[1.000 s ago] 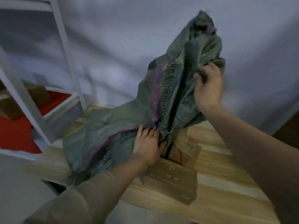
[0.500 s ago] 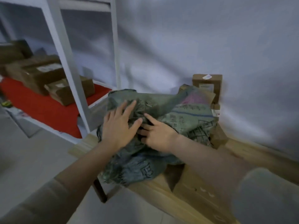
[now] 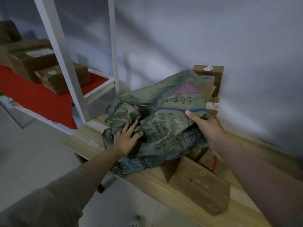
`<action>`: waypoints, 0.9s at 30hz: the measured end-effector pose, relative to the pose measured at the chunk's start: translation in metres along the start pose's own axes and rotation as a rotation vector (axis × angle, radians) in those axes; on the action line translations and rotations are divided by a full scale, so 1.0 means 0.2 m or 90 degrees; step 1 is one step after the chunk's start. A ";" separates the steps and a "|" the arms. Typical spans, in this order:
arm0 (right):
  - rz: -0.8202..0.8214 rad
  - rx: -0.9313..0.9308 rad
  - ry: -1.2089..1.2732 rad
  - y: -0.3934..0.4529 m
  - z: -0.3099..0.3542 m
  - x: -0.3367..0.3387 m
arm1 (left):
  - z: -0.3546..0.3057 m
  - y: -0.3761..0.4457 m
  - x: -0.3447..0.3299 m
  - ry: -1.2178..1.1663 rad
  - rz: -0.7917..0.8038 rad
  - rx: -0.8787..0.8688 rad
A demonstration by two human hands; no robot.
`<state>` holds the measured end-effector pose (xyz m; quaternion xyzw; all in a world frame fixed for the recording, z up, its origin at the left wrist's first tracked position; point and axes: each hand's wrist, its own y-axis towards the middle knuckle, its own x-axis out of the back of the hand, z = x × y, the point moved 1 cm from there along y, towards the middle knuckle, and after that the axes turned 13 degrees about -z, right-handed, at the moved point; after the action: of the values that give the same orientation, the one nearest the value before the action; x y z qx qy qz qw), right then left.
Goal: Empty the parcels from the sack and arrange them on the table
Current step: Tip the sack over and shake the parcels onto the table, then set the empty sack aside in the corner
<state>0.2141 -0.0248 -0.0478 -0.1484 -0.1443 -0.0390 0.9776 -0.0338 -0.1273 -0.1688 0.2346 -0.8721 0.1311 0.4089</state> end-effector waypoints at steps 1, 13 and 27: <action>0.004 -0.011 0.011 -0.01 0.00 -0.02 | 0.01 -0.01 0.00 -0.075 -0.009 0.008; 0.043 0.158 0.403 -0.22 0.58 -0.15 | -0.19 -0.03 0.28 -0.422 -0.245 -0.051; -0.446 0.177 0.172 0.01 0.03 1.05 | -1.09 -0.27 -0.46 0.295 -0.028 -0.466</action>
<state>0.4137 -0.0289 0.0194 0.0497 -0.0603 -0.3690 0.9261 0.1879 -0.0540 -0.1012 0.0566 -0.7410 -0.1465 0.6529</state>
